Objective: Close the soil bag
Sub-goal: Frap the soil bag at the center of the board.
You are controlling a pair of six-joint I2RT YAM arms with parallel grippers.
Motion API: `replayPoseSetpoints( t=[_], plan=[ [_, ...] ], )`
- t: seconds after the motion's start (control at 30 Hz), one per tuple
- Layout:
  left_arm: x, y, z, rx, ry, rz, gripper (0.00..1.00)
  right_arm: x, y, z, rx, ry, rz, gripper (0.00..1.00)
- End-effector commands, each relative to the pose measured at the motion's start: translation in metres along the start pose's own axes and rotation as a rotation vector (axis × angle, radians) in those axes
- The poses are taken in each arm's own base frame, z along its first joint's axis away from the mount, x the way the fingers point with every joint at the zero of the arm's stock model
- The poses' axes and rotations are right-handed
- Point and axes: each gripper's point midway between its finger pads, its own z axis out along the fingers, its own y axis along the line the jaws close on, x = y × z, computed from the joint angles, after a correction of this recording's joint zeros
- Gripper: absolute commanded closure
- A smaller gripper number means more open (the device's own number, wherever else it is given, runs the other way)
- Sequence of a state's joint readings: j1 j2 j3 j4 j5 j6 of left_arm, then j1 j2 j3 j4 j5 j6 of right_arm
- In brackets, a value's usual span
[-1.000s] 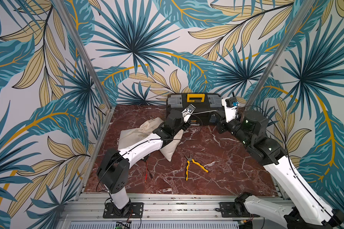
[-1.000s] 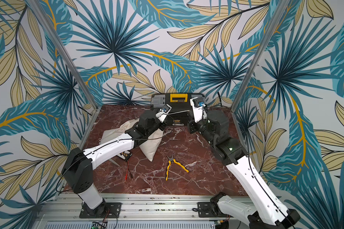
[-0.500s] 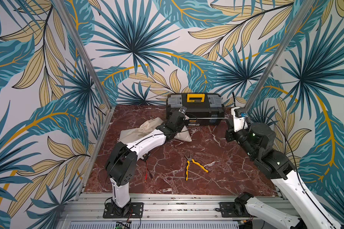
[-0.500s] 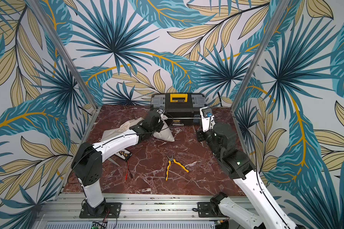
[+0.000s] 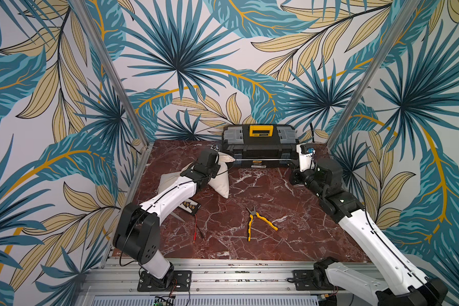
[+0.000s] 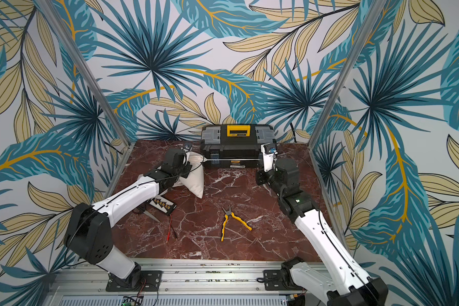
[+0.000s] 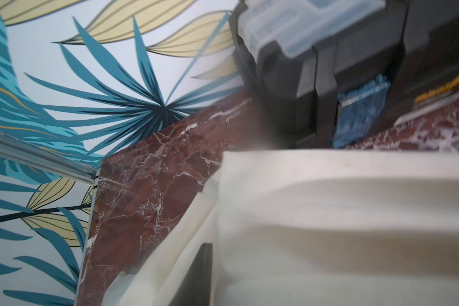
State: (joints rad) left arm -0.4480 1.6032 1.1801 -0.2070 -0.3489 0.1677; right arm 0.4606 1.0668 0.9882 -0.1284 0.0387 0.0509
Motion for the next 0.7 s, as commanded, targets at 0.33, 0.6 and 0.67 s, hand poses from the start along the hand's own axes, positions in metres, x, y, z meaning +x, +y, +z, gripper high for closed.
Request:
replayPoseSetpoints(
  t=[0.33, 0.6, 0.67],
  plan=[
    [-0.047, -0.16, -0.052, 0.486, -0.326, 0.299, 0.43, 0.01, 0.025, 0.001, -0.199, -0.04, 0.091, 1.0],
    [-0.074, -0.227, -0.106, 0.781, -0.548, 0.414, 0.32, -0.014, 0.027, -0.03, -0.207, -0.067, 0.06, 1.0],
    [-0.075, -0.24, -0.12, 0.858, -0.584, 0.424, 0.31, -0.016, 0.027, -0.035, -0.207, -0.078, 0.061, 1.0]
  ],
)
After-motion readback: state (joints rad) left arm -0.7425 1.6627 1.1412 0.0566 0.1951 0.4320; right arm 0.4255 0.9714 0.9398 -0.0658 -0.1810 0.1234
